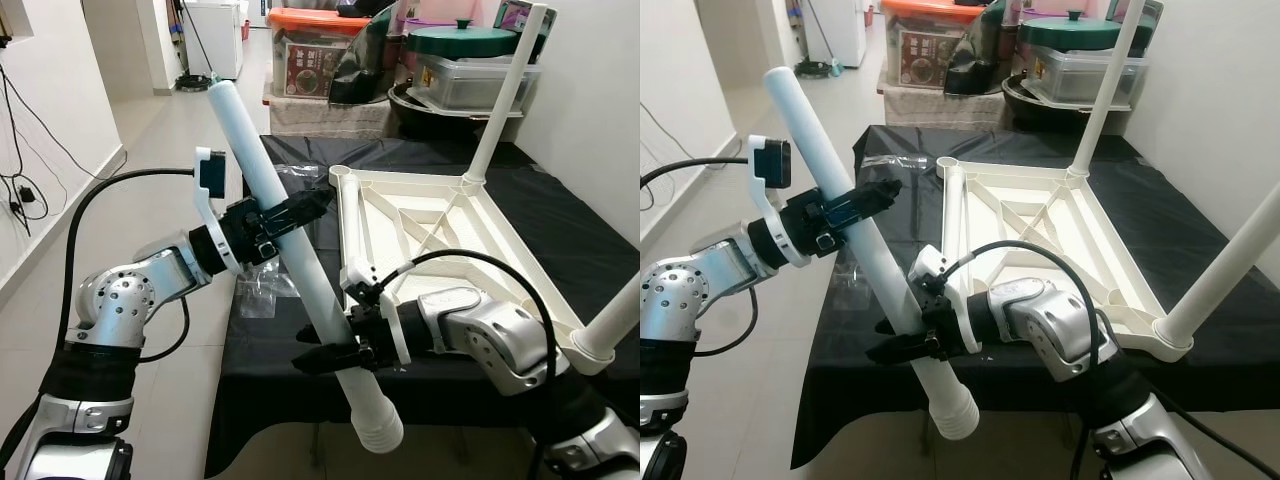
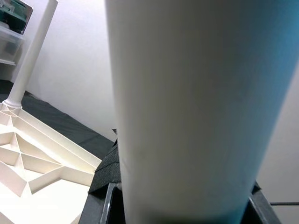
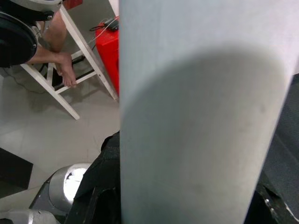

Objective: Building children table

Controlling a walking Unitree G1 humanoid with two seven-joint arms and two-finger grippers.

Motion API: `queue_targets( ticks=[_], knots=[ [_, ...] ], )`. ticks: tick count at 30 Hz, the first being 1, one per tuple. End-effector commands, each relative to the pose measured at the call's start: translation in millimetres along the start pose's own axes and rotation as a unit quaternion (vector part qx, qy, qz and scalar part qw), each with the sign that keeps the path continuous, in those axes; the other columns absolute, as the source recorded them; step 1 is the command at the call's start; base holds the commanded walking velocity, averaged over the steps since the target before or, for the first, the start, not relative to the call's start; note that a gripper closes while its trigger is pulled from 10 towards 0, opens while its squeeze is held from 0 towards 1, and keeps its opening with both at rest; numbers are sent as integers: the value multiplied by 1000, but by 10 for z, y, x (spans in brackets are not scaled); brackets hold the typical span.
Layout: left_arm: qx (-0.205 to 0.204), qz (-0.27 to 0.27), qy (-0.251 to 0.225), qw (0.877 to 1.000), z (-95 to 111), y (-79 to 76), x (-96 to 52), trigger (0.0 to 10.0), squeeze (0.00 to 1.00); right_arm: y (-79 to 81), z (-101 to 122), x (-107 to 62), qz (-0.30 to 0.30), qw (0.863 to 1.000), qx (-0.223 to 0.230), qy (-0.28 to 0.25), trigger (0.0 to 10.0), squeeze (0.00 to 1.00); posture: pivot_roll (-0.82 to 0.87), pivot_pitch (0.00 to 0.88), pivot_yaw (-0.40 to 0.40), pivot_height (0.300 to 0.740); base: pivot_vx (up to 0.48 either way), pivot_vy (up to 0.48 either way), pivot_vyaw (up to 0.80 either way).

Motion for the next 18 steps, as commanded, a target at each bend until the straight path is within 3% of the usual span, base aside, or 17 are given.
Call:
queue_targets(
  ticks=[1, 11, 12, 13, 14, 18],
  knots=[
    [14, 6, -34, 999, 120, 19, 34, 10000, 0, 83, 14, 113, 29, 999, -17, 12, 0, 0, 47, 9, -47, 740, 0, 0, 0],
    [6, 27, -18, 999, 65, 44, 64, 10000, 0, 69, 52, 104, 24, 1000, -20, 0, 0, 0, 45, 0, -46, 740, 0, 0, 0],
    [10, 38, -17, 999, 57, 60, 67, 10000, 455, 68, 61, 98, 23, 1000, -19, -3, 0, 0, 47, 0, -47, 740, 0, 0, 0],
    [10, 38, -17, 999, 57, 60, 67, 10000, 455, 68, 61, 98, 23, 1000, -19, -3, 0, 0, 47, 0, -47, 740, 0, 0, 0],
    [13, 46, -16, 999, 53, 72, 69, 10000, 1000, 68, 68, 93, 23, 1000, -19, -6, 0, 0, 47, 0, -48, 740, 0, 0, 0],
    [16, 63, -26, 998, 63, 97, 48, 10000, 1000, 75, 108, 60, 25, 999, -20, -17, 0, 0, 45, 0, -46, 740, 0, 0, 0]
  ],
)
Point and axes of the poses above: a point about 5 cm out from each wrist's last joint towards the gripper, its own x axis pointing out of the wrist towards the gripper, its own z axis along the axis of the wrist's last joint, y = z × x, the point moved 1 cm from there along x, pointing out of the wrist towards the gripper, and after that the axes turned 11 degrees about x, right-handed, at the moved point
